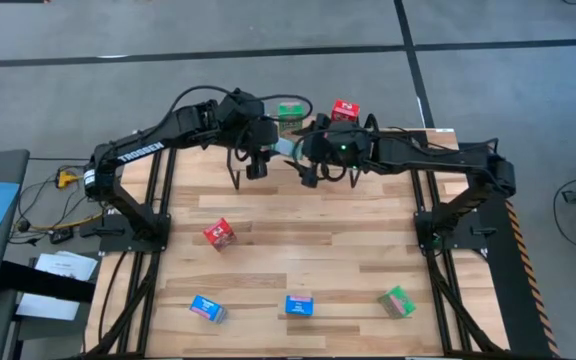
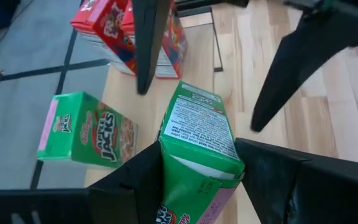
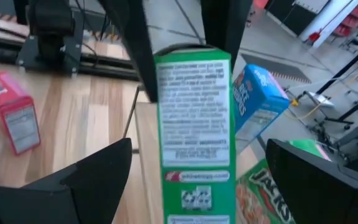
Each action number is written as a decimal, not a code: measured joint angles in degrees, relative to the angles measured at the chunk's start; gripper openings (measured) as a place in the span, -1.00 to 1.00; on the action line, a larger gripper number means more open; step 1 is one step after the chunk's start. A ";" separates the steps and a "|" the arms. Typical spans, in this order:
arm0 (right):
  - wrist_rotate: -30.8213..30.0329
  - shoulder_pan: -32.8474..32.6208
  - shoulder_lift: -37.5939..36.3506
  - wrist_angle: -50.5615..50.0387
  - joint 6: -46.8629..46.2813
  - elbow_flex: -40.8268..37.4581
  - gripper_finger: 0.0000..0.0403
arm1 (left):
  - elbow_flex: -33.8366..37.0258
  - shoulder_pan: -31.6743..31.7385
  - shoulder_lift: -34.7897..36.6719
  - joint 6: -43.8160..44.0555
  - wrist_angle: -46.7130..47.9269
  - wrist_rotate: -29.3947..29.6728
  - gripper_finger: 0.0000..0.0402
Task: Stack cereal on shelf
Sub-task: Put the top green cereal box on the shelf aligned with the green cereal box
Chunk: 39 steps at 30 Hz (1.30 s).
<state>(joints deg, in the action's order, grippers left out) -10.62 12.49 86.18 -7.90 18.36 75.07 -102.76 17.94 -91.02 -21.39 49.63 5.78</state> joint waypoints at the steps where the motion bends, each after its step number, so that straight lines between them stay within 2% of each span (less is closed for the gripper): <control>1: -0.01 0.00 0.32 0.76 -0.02 0.01 0.95 | 0.00 -0.10 0.00 0.00 -0.12 -0.01 -0.13; 8: -0.03 0.44 0.41 0.83 -1.90 0.02 0.85 | 0.00 -0.42 0.00 0.01 -0.63 -0.17 -0.13; 17: 0.02 0.74 0.41 -0.44 -3.49 0.02 0.55 | 0.00 -0.49 0.00 0.04 -2.79 -0.98 -0.13; 26: 0.03 0.68 0.41 -1.13 -4.94 0.02 0.44 | 0.00 -0.49 0.00 0.04 -2.87 -0.98 -0.13; 39: 0.05 0.31 0.41 -1.11 -6.34 0.02 0.16 | 0.00 -0.53 0.00 0.41 -2.85 -1.01 -0.13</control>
<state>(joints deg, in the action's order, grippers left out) -10.57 12.80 86.59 -9.02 12.03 75.09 -102.76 17.41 -91.02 -20.98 46.78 4.78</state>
